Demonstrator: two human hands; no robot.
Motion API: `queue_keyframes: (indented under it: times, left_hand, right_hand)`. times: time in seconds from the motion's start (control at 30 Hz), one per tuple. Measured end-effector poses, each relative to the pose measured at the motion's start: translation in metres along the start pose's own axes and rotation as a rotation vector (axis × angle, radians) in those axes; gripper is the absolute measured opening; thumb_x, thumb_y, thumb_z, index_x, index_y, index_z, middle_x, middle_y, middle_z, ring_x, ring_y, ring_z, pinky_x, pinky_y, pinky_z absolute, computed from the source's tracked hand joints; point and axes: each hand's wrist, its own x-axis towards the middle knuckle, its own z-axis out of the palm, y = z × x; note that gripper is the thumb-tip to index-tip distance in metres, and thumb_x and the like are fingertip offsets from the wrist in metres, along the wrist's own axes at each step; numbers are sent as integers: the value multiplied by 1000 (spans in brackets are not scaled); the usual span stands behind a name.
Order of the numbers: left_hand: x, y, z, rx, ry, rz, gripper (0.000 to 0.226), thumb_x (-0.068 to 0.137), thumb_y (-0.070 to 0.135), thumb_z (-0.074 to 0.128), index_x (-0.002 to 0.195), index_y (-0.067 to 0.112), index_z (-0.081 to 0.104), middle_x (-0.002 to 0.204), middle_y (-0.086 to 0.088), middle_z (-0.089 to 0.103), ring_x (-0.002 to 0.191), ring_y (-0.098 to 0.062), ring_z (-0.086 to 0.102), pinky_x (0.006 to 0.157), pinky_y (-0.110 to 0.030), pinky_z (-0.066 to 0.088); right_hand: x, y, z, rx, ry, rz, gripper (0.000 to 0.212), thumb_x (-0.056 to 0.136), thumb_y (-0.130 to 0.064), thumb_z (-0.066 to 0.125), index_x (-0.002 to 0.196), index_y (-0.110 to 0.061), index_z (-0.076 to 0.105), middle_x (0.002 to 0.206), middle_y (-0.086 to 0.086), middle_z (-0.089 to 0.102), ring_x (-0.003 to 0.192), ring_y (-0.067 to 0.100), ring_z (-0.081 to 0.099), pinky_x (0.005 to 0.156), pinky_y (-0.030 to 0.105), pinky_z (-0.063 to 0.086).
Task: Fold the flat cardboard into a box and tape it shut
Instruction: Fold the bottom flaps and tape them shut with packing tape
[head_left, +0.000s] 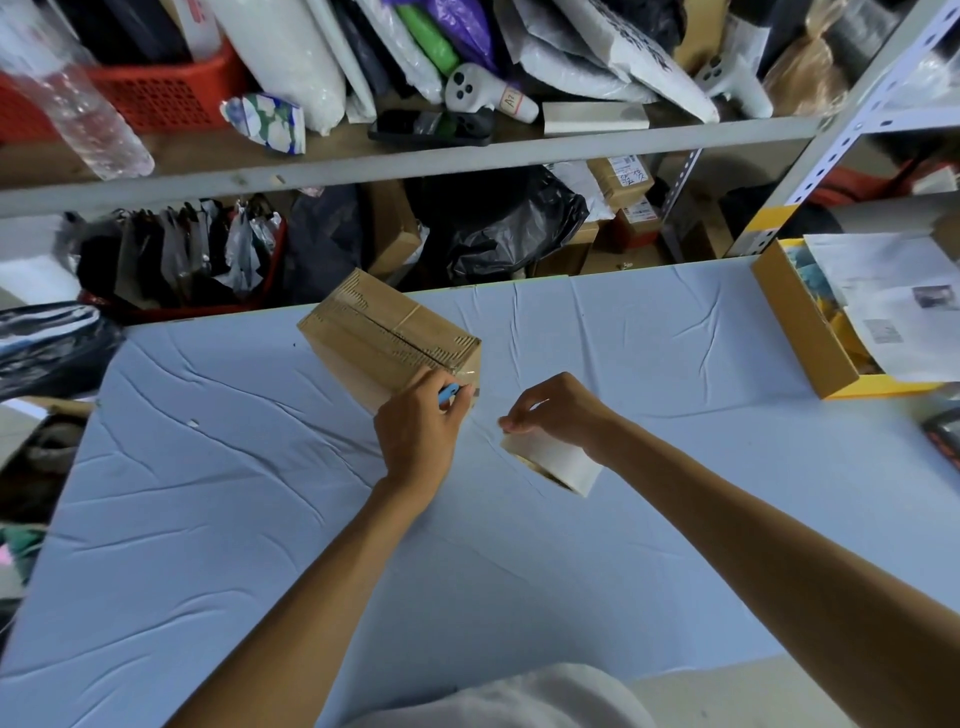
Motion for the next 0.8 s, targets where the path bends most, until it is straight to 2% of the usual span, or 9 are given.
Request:
queue_keyframes:
  times: [0.1, 0.17, 0.27, 0.33, 0.4, 0.5, 0.67, 0.8]
  left_hand:
    - [0, -1, 0, 28, 22, 92, 22, 82, 33, 71, 72, 15, 62, 75, 3, 62, 61, -15, 49, 50, -21, 28]
    - [1, -2, 2, -19, 24, 152, 21, 82, 31, 70, 75, 12, 65, 87, -2, 59, 78, -20, 51, 61, -26, 38]
    - [3, -3, 4, -130, -20, 140, 22, 82, 27, 70, 78, 6, 65, 108, -6, 60, 102, -23, 54, 77, -30, 49]
    - [4, -5, 4, -176, -77, 109, 21, 83, 25, 69, 75, 8, 60, 122, -6, 61, 124, -25, 49, 89, -35, 51]
    - [3, -8, 3, -215, -112, 68, 22, 84, 22, 68, 71, 11, 56, 129, -6, 59, 135, -24, 40, 100, -44, 46]
    - [2, -11, 3, -245, -102, 41, 22, 85, 17, 68, 70, 8, 55, 129, -6, 60, 136, -24, 39, 104, -53, 41]
    - [2, -8, 3, -262, -68, 17, 23, 84, 15, 69, 69, 6, 56, 126, -4, 62, 134, -24, 42, 103, -54, 40]
    - [1, -7, 5, -216, -56, 5, 21, 83, 13, 70, 69, 4, 58, 125, -4, 63, 133, -25, 42, 104, -54, 39]
  right_hand:
    - [0, -2, -1, -17, -5, 16, 11, 75, -23, 79, 76, -13, 77, 96, 10, 70, 97, 23, 59, 69, 25, 40]
    - [-1, -3, -2, -24, -13, 27, 13, 76, -22, 79, 82, -10, 78, 96, 11, 71, 95, 22, 59, 69, 25, 40]
    - [-3, -5, -4, -31, -17, 28, 15, 77, -20, 78, 85, -7, 77, 91, 9, 69, 88, 18, 56, 64, 22, 38]
    - [-4, -5, -4, -28, -16, 22, 15, 76, -19, 78, 85, -7, 77, 89, 8, 68, 87, 17, 56, 63, 22, 38]
    - [-4, -5, -5, -24, -14, 18, 15, 76, -19, 78, 85, -7, 77, 92, 9, 70, 91, 19, 58, 65, 23, 39]
    - [-4, -6, -4, -26, -15, 10, 13, 76, -20, 78, 82, -8, 77, 93, 9, 71, 95, 20, 59, 68, 23, 40]
    - [-4, -7, -2, -16, -15, 6, 7, 76, -20, 78, 75, -13, 76, 84, 5, 69, 88, 17, 57, 65, 22, 39]
    - [-4, -6, -1, -27, -15, 0, 7, 76, -20, 78, 76, -13, 77, 88, 7, 70, 87, 17, 57, 65, 24, 39]
